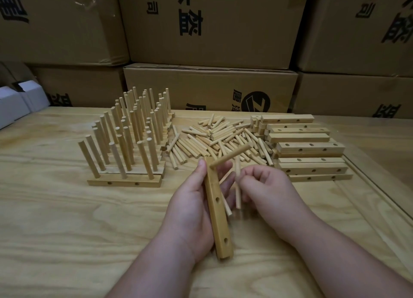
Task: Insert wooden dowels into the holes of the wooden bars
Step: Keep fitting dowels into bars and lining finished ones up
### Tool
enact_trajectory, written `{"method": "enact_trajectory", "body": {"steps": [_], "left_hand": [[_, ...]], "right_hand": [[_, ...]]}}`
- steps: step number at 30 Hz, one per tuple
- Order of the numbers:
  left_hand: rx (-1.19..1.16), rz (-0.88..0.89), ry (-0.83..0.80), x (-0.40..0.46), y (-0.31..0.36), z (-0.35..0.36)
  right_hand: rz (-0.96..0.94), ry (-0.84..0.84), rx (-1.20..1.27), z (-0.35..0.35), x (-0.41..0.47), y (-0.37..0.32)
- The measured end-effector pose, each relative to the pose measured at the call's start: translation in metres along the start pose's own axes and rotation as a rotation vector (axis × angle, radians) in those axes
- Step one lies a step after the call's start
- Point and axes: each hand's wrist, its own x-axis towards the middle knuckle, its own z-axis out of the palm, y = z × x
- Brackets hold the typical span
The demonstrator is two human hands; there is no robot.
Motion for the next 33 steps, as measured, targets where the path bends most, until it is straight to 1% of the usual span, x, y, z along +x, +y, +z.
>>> {"method": "enact_trajectory", "body": {"steps": [3,6,8,15,22,28,33], "left_hand": [[-0.039,0.007,0.037,-0.0010,0.0017,0.0017],[-0.060,0.008,0.061,-0.0023,0.0028,0.0034],[-0.075,-0.001,0.069,-0.0027,0.0033,0.0037],[-0.087,-0.028,0.080,-0.0016,0.0031,0.0031],[-0.105,-0.018,0.087,-0.0003,0.0027,0.0037],[-0.103,-0.028,0.077,-0.0003,0.0019,0.0030],[-0.121,-0.029,0.074,0.0003,0.0023,0.0035]], "right_hand": [[-0.008,0.045,0.157,-0.0025,-0.0002,-0.0016],[-0.036,0.006,0.302,-0.0046,-0.0010,-0.0049],[-0.037,-0.019,0.345,-0.0055,-0.0013,-0.0047],[-0.066,-0.071,0.204,0.0009,-0.0037,-0.0026],[-0.166,-0.120,0.210,-0.0001,-0.0075,-0.0077],[-0.167,-0.152,0.218,-0.0021,-0.0080,-0.0085],[-0.165,-0.139,0.256,-0.0021,-0.0087,-0.0079]]}}
